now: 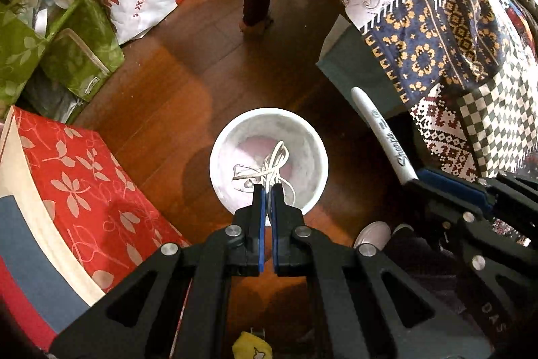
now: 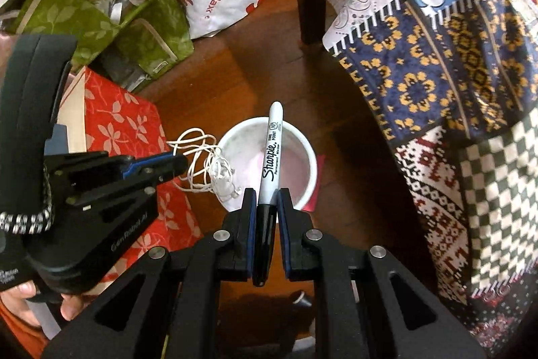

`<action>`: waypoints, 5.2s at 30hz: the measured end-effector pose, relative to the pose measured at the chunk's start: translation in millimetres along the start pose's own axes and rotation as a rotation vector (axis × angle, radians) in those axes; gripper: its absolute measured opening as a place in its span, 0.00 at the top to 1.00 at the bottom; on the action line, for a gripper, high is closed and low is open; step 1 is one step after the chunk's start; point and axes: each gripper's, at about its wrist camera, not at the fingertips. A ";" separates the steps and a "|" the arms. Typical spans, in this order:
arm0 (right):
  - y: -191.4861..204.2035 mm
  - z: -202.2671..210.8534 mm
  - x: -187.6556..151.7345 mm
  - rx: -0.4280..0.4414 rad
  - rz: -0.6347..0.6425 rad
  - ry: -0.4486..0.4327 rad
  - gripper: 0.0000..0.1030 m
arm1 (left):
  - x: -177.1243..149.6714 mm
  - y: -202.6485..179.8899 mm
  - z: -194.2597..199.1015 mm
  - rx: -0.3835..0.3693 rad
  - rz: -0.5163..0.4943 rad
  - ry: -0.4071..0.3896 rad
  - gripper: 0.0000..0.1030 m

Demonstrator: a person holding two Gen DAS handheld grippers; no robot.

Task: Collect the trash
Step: 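Open the left gripper dropping the cable while the right drops the marker into the bucket, then move both open grippers back over the items on the bed, then grasp the purple-and-black bottle with the right gripper while the left grasps the clear plastic bag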

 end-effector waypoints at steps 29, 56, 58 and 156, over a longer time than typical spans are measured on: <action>17.1 106.4 -34.0 -0.052 0.064 -0.196 0.67 | -37.5 9.1 131.5 -0.009 0.042 -0.258 0.67; -1.7 353.6 -146.7 -0.193 0.081 -0.729 0.67 | -98.0 -113.7 350.5 -0.107 -0.076 -0.725 0.67; -10.2 363.7 -152.9 -0.210 0.071 -0.750 0.67 | -94.9 -134.3 359.4 -0.129 -0.099 -0.744 0.66; -299.1 402.5 -144.3 -0.284 -0.374 -0.764 0.77 | 62.7 -471.6 257.8 -0.292 -0.515 -0.548 0.77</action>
Point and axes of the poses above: each gripper's, at about its wrist camera, not at the fingertips, and z roughly against the way its jaws point, y to its left, x to its top, and after that the axes turned 12 degrees about x, right-handed
